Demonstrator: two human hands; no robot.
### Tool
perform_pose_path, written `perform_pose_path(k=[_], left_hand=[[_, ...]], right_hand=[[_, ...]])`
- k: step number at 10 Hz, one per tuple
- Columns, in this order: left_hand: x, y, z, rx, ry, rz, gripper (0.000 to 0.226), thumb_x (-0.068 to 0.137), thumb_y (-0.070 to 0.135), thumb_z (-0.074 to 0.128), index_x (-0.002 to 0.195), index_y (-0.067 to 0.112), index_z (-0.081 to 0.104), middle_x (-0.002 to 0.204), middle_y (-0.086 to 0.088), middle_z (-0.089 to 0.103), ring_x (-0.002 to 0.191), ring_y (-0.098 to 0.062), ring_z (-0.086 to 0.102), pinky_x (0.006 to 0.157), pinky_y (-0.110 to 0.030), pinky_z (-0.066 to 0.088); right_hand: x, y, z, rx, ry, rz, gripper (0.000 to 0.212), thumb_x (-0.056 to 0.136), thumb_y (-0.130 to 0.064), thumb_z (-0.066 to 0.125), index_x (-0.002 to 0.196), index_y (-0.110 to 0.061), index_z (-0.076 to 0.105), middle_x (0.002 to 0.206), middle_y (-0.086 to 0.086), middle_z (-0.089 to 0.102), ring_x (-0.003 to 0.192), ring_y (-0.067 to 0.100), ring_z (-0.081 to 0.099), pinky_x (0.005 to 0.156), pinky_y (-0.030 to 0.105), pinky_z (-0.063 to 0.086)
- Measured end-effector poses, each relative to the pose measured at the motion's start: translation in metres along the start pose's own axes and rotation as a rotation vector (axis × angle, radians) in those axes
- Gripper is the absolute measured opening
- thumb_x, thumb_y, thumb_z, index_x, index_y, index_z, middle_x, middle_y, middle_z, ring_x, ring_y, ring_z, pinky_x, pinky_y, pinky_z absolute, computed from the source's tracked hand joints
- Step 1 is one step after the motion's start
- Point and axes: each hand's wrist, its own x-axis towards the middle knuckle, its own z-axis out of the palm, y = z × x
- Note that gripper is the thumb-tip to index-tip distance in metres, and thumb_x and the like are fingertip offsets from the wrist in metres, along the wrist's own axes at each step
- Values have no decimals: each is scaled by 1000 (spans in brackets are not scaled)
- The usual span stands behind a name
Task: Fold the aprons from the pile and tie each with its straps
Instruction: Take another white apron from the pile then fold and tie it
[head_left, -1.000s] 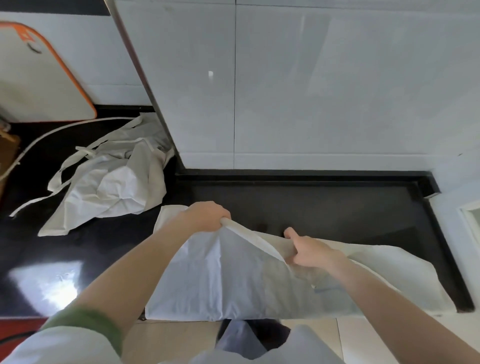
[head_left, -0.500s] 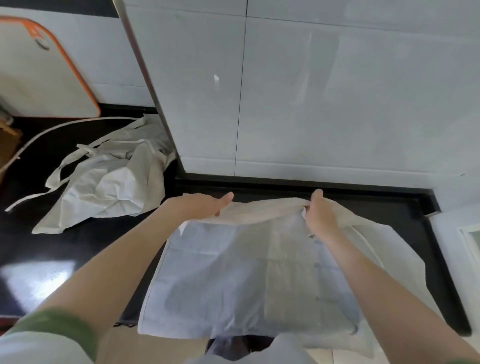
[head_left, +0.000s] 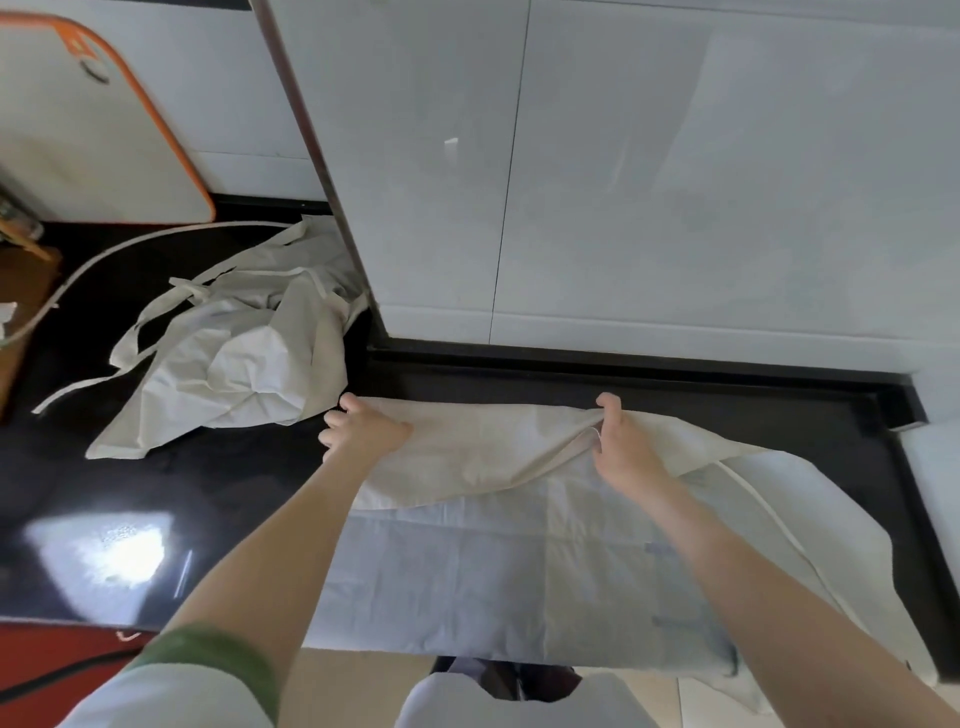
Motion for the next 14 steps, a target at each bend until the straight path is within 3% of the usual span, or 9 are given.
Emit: perform_pose_path(k=[2,4,5,6,7,8,9,11,14], left_hand=[[36,-22,6,-307,-93,-118,53,86,30,64,125,1,45,116,-15,53,108,-32,53,89,-36,45],[47,-42,-16,-546,-140,-20,35,90,7,53,122,-7,55,79,-9,54,88,-30,56,81,-40,51],[43,-35,-20,-554,-93,-35,39,94,6,46,130,-7,46,123,-25,54,114,-41,54,88,-41,48],[16,-23,-14,-234,169,49,49,88,6,56,130,-3,34,134,-23,37,121,-38,42,92,-43,43],[-12,-6,15,67,456,475,59,71,7,67,124,4,40,124,-20,45,105,-37,49,84,-42,42],[-22,18,34,264,340,844,63,88,22,62,143,15,32,143,-13,33,127,-32,37,107,-44,29],[-21,38,45,465,254,889,57,93,23,57,143,20,31,134,-6,42,123,-25,40,107,-39,26],[-16,52,32,659,93,829,28,99,30,46,124,19,50,120,-7,50,112,-25,44,94,-38,33],[-12,54,17,725,-3,825,12,97,15,39,105,20,48,73,3,52,78,-21,50,86,-33,26]], right_hand=[[-10,-5,-2,-79,-105,-123,37,90,-6,49,125,-16,41,107,-2,47,101,22,50,80,30,41],[-21,-9,1,-214,-465,-200,10,87,-14,48,82,-22,51,81,-1,57,74,19,49,61,31,34],[-25,-10,8,-187,-566,-204,16,92,-32,52,81,-20,55,78,0,58,71,17,48,62,31,35],[-26,-17,7,-74,-581,-123,31,97,-41,45,78,-19,55,67,-1,56,65,14,50,69,33,41],[-27,-20,7,-44,-575,-64,34,98,-41,45,76,-18,57,60,-5,57,60,11,54,73,33,46],[-34,-21,10,-62,-573,-66,21,95,-30,49,78,-18,54,63,-3,62,56,12,55,66,30,46],[-38,-8,13,16,-354,-10,7,99,-26,43,94,-21,46,68,1,60,54,17,57,59,35,49],[-31,38,-13,17,50,357,45,99,-12,36,143,-12,25,60,7,51,52,21,49,47,32,35],[-19,60,-27,5,-61,559,9,96,-13,33,103,-7,34,81,19,59,53,28,58,37,27,40]])
